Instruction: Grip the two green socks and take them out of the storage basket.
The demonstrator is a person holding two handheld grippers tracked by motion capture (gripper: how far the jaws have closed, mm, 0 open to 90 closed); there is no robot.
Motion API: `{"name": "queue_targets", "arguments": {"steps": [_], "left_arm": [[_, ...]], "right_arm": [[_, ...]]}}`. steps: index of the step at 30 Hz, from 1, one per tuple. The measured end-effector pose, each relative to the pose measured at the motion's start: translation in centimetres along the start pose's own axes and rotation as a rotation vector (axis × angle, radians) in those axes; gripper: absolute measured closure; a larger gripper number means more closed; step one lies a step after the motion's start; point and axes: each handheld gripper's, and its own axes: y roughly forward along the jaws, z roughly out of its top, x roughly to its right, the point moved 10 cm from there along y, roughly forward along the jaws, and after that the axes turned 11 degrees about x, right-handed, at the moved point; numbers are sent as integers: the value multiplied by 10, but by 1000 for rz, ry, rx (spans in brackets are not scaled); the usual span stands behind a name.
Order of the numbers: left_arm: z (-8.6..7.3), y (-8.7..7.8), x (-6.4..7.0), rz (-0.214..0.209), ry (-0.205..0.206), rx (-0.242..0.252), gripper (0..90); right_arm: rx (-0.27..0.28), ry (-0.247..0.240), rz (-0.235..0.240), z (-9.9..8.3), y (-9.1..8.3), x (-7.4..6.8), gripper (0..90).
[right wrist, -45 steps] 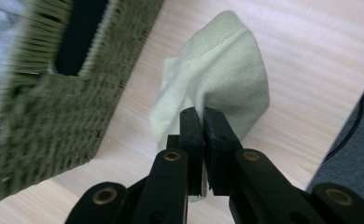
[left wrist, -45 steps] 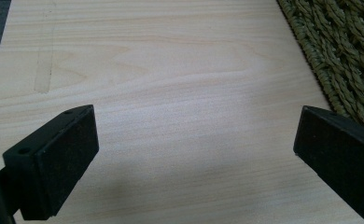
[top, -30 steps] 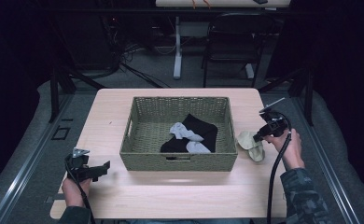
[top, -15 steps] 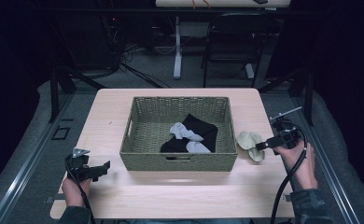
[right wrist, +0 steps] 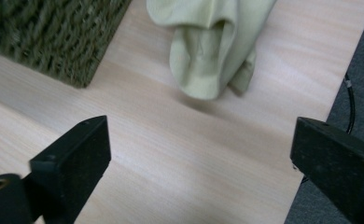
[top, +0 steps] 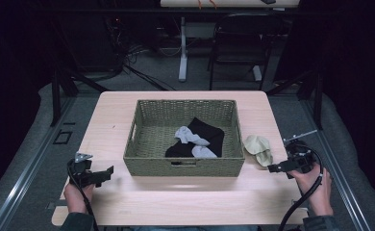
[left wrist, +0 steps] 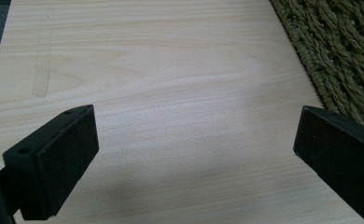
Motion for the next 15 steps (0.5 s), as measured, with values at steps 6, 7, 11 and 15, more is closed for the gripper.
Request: {"name": "queue_targets", "arguments": {"steps": [6,7,11,15], "left_arm": [[0,0,1,-1,5,0,0],[0,0,1,-1,5,1,0],[0,0,0,-2,4,-1,0],[0,0,0,0,5,1,0]], "right_arm": [[-25,-2,-9,-16,9,3,0],[-21,1,-8,-17,10,3,0],[-24,10,-2,-18,12,3,0],[-18,-8,-10,-17,12,5,0]]}}
